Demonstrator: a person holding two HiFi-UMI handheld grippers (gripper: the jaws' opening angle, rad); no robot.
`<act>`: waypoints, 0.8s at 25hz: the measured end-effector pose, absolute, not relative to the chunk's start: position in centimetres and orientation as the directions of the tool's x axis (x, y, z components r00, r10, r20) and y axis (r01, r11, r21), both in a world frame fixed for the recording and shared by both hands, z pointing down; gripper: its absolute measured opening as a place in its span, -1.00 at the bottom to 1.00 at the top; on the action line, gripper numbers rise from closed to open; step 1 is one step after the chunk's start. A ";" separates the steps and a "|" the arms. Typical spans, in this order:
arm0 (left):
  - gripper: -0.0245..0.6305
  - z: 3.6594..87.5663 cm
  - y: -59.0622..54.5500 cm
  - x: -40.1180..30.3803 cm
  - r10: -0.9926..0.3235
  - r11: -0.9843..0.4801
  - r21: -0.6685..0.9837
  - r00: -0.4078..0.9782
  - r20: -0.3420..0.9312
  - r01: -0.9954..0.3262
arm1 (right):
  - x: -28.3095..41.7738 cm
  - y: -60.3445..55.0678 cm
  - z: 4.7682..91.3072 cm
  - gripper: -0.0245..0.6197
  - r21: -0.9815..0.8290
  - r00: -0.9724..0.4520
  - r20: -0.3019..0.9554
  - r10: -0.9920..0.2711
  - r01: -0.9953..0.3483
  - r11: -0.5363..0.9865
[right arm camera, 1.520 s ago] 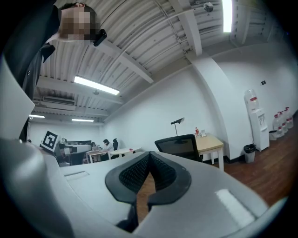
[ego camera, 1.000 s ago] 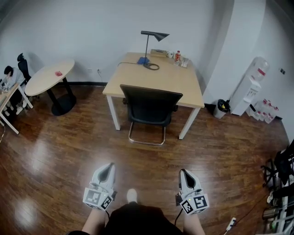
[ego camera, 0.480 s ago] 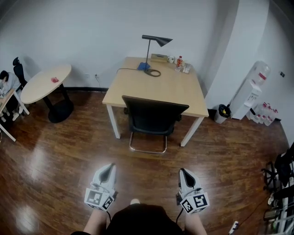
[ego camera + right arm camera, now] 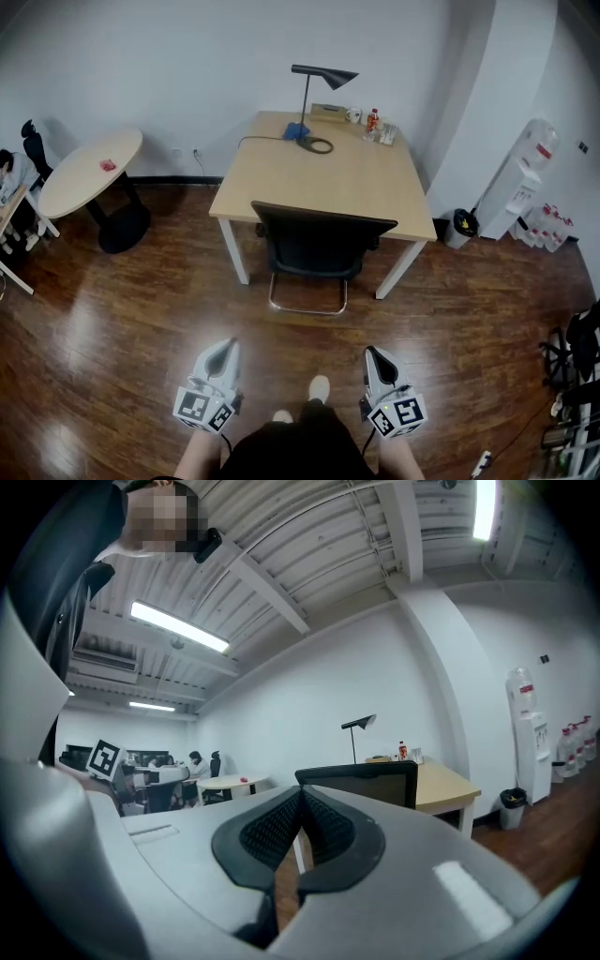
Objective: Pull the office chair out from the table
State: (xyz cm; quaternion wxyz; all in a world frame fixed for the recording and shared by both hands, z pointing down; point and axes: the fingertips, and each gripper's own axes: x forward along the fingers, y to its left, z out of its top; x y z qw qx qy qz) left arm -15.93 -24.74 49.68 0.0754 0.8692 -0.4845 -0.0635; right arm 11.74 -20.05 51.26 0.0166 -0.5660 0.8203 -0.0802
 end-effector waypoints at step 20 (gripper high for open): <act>-0.92 49.1 -38.5 -9.2 -0.868 -0.495 0.123 0.496 -0.021 -0.860 | 17.9 -36.9 51.5 -0.88 -0.166 -0.444 0.033 -0.895 -0.886 0.433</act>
